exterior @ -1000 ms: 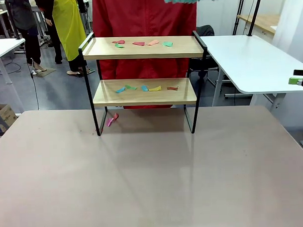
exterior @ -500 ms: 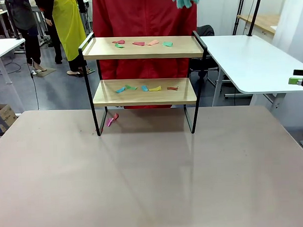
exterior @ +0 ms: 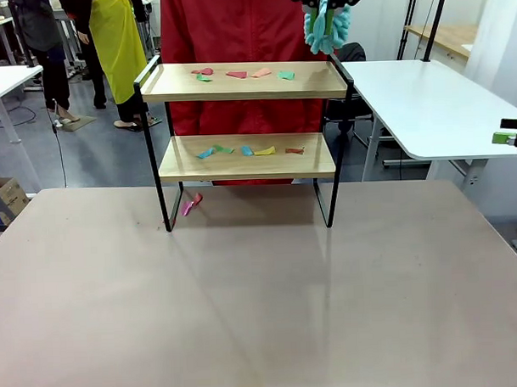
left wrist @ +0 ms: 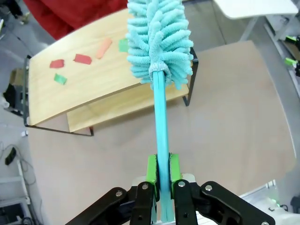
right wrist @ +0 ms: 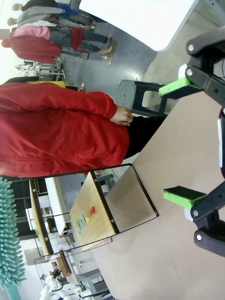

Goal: Clean the shelf.
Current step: Clean the specific section of the Shelf indicated by the human with the Duster.

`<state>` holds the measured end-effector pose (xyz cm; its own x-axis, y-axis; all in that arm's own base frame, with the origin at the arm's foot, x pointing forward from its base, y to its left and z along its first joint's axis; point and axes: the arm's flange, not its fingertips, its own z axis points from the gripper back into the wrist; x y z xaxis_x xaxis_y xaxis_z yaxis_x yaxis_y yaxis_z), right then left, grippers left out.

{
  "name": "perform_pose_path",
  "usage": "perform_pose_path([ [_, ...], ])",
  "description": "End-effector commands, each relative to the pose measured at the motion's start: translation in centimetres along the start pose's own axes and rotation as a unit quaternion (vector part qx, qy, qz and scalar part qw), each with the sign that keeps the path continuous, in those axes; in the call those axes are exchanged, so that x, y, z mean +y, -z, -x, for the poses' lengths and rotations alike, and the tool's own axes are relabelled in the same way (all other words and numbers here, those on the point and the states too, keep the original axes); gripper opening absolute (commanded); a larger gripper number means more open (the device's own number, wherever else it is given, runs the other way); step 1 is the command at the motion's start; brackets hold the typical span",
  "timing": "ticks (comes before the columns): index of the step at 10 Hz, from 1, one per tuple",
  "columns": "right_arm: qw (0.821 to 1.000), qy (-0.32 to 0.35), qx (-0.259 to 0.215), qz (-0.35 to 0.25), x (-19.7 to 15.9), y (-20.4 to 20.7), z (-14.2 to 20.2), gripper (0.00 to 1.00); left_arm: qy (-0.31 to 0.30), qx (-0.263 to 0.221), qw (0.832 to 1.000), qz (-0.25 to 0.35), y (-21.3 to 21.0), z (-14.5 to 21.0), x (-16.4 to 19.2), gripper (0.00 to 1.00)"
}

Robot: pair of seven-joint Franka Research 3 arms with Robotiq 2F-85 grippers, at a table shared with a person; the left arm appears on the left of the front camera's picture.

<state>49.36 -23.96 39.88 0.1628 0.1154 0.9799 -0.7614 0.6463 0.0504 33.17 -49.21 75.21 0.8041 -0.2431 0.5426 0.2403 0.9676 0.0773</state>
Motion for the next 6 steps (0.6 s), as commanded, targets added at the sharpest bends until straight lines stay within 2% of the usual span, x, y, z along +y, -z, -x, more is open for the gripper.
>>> perform_pose_path([
  [1, 1.0, -0.002, 0.0, 0.001, 0.1, 0.1, -0.2, 1.0, -0.026, -0.002, 0.999, -0.03, -0.2, -0.6, -1.2, 0.13],
  [6, 1.0, -0.002, 0.0, 0.001, 0.1, 0.1, -0.2, 1.0, -0.018, 0.046, 0.998, -0.037, 4.0, 1.0, -2.2, 0.13],
])
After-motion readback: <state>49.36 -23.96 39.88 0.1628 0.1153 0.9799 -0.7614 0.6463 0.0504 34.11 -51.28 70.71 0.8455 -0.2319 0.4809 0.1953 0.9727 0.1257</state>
